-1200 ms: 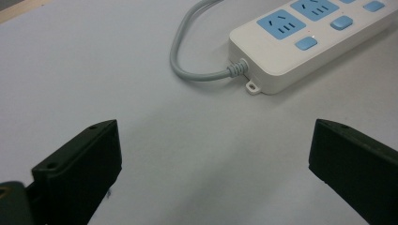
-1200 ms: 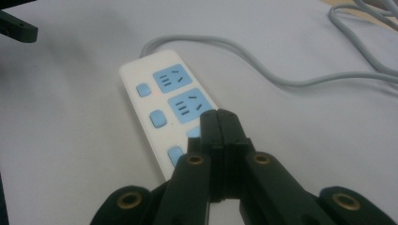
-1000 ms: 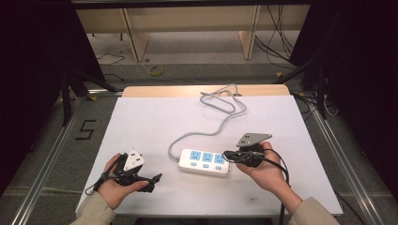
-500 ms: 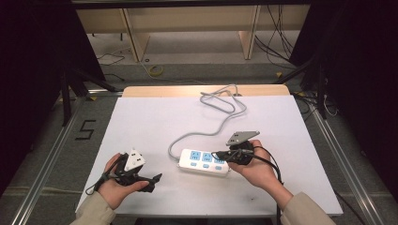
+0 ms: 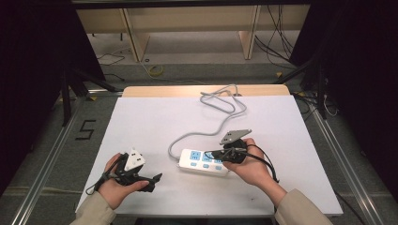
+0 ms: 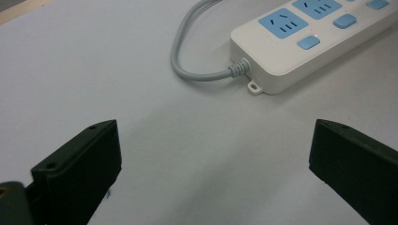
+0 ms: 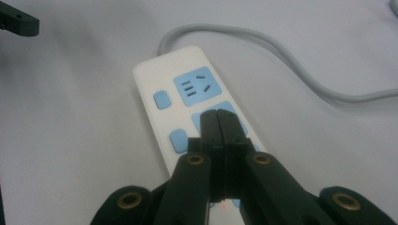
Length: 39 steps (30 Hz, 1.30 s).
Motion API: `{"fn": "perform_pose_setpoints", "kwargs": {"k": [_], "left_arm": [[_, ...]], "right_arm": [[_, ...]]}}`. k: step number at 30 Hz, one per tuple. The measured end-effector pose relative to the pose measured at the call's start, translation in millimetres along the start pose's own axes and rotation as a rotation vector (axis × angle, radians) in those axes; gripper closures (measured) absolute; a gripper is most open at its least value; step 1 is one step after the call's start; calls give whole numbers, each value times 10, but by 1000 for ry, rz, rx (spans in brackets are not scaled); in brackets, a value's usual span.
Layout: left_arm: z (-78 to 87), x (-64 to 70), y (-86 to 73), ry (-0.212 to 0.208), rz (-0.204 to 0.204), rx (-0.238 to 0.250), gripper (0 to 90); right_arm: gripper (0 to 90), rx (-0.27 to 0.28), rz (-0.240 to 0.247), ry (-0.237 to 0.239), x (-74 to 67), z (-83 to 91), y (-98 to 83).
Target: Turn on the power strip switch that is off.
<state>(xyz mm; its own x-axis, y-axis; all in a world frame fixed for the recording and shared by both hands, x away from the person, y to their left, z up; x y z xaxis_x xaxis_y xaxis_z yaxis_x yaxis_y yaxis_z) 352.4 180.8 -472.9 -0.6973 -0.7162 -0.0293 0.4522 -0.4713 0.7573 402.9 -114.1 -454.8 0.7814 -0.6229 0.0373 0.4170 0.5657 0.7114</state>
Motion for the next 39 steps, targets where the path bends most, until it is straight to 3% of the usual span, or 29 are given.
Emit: {"fn": "perform_pose_setpoints", "kwargs": {"k": [39], "left_arm": [[-15, 10, 2, -3, -8, -8, 23]], "right_arm": [[900, -75, 44, 31, -112, -170, 151]]}}
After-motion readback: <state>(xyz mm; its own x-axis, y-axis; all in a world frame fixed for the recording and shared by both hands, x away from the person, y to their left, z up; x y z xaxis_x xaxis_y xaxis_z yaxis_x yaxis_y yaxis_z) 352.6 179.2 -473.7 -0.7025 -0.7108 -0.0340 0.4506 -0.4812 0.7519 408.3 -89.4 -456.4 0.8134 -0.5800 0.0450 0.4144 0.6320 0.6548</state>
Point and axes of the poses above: each handheld gripper's, and its own axes: z roughly backward along the jaws, y roughly out of its top, x roughly to its right, the point moved 4 cm from there along -z, roughly forward along the jaws, and after that the axes turned 6 degrees about -y, right-handed, at the moved point
